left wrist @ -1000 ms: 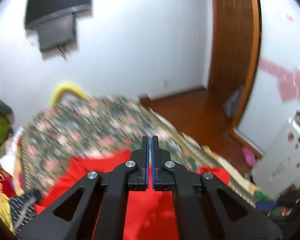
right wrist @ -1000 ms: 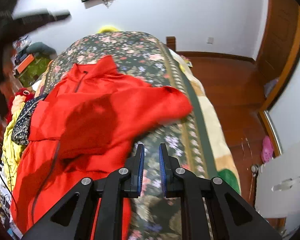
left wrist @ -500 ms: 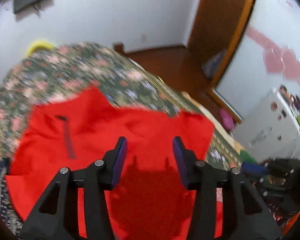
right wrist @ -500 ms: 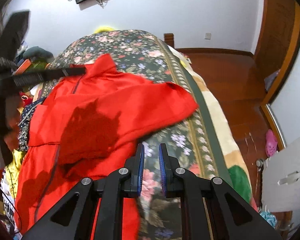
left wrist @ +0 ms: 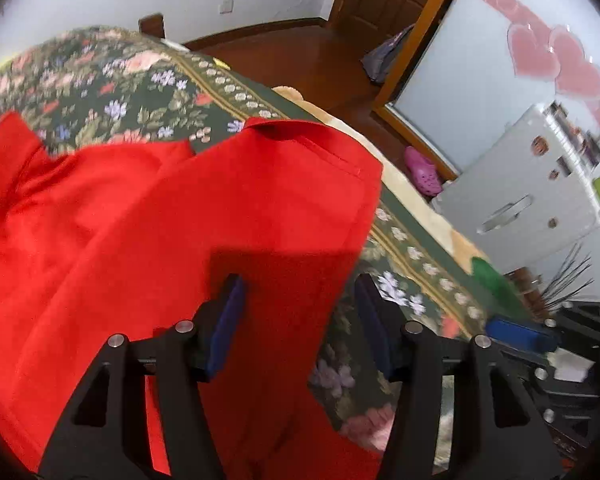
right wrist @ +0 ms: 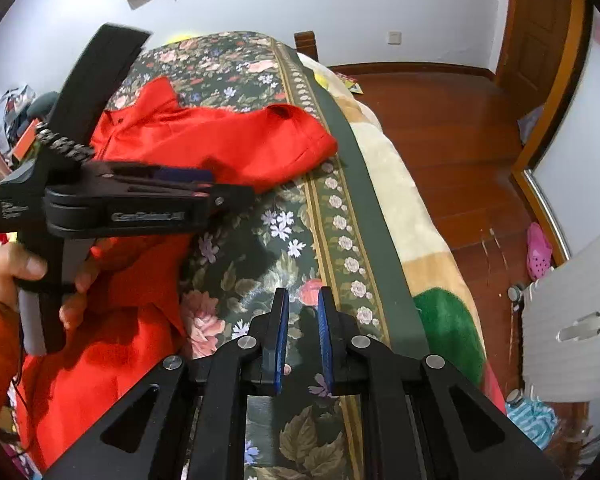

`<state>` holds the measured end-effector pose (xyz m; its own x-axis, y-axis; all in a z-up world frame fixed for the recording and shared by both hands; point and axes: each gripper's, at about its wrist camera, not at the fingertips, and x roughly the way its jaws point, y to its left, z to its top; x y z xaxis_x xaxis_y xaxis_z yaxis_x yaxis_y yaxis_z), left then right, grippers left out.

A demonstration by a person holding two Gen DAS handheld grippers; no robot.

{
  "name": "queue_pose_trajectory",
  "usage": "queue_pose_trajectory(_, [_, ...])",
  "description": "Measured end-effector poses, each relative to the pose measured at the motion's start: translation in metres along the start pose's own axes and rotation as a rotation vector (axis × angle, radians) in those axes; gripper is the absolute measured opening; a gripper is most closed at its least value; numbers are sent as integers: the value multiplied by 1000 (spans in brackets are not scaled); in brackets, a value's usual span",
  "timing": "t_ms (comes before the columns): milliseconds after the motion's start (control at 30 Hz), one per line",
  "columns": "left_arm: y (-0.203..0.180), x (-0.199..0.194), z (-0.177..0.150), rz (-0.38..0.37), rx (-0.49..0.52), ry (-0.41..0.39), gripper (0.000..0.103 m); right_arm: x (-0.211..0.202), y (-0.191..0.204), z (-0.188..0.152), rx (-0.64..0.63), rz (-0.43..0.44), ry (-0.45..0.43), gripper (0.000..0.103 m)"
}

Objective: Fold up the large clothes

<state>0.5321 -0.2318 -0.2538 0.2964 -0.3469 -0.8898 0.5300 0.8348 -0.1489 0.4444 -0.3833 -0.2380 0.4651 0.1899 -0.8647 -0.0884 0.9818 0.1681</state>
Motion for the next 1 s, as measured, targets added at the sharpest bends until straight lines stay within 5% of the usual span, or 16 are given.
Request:
queue_pose_trajectory(100, [-13, 7, -1, 110, 78, -19, 32, 2, 1, -2, 9, 18, 2, 11])
queue_pose_trajectory(167, [-12, 6, -3, 143, 69, -31, 3, 2, 1, -2, 18, 36, 4, 11])
queue_pose_trajectory(400, [29, -55, 13, 170, -27, -164, 3, -6, 14, 4, 5, 42, -8, 11])
queue_pose_trajectory(700, [136, -237, 13, 252, -192, -488, 3, 2, 80, 44, -132, 38, -43, 11])
queue_pose_trajectory(833, [186, -290, -34, 319, -219, -547, 3, 18, 119, 66, -225, 2, -55, 11])
queue_pose_trajectory(1000, [241, -296, -122, 331, -310, -521, 3, 59, 144, 83, -255, -79, 8, 11])
